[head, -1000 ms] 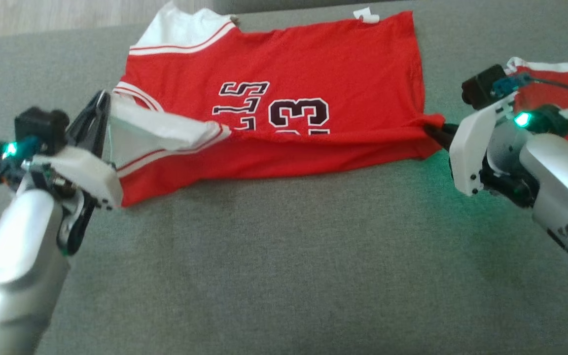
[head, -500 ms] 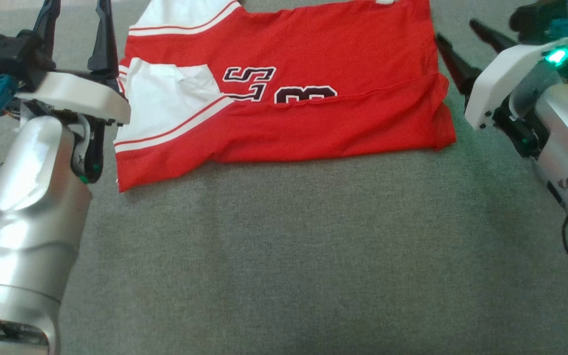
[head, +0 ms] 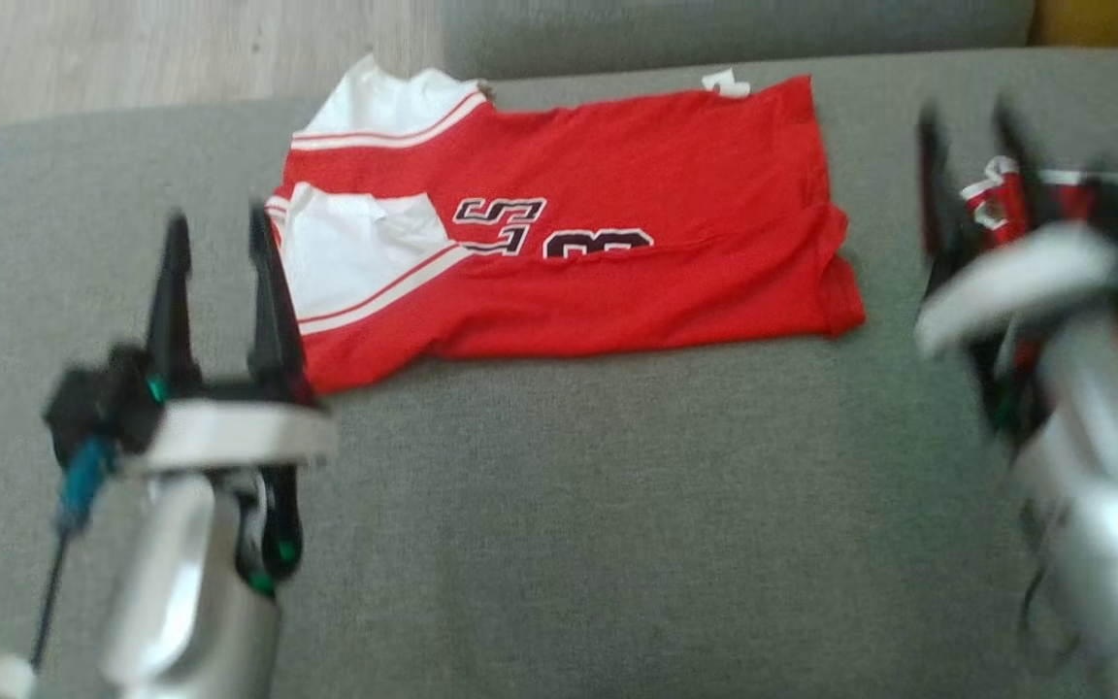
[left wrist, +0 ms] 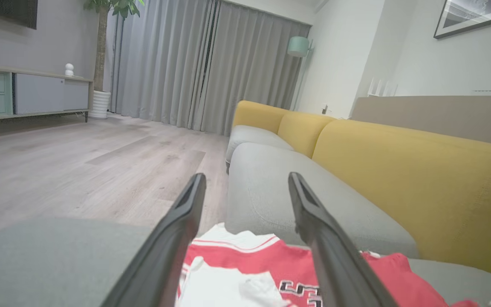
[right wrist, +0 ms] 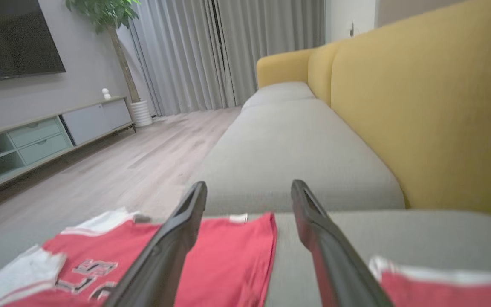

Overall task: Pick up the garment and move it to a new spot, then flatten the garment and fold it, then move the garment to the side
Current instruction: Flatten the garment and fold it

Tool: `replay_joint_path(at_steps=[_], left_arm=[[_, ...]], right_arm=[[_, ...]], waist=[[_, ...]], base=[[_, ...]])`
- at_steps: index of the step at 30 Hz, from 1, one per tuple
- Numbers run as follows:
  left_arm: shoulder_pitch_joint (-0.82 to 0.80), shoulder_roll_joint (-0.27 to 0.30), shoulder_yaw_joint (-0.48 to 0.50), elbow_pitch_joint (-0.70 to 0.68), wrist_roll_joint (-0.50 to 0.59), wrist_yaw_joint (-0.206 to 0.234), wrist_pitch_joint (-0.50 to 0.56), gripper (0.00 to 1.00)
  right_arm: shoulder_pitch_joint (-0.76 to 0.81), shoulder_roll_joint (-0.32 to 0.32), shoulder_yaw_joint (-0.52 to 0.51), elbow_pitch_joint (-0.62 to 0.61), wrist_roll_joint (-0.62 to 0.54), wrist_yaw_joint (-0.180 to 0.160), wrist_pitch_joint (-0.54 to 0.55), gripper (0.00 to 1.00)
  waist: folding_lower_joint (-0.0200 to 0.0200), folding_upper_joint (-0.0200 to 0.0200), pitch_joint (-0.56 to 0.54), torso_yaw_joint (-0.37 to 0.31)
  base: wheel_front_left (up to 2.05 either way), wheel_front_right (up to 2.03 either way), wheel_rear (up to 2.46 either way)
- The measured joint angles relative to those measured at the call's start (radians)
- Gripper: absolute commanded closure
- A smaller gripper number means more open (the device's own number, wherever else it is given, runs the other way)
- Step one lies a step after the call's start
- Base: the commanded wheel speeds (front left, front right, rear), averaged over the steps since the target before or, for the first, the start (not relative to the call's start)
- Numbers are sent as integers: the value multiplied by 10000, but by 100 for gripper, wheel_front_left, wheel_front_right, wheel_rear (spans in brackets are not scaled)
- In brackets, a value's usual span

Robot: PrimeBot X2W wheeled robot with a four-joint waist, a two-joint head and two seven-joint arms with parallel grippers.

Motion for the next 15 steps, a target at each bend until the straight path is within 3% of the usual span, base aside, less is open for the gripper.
replay_joint_path(at_steps=[8,15], left_arm=[[1987,-472,546,-512,600,-4,0,0],[2768,-566,861,-765,813,-17,0,0]], right_arm=[[3875,1931,-2539,-2010,-2569,0,2,0],[4749,2251,-2938,-2951,-3290,0,2,0]], waist=[[-2,0,-583,-119],[1,0,-740,-364]], base=[[0,0,0],[0,0,0]])
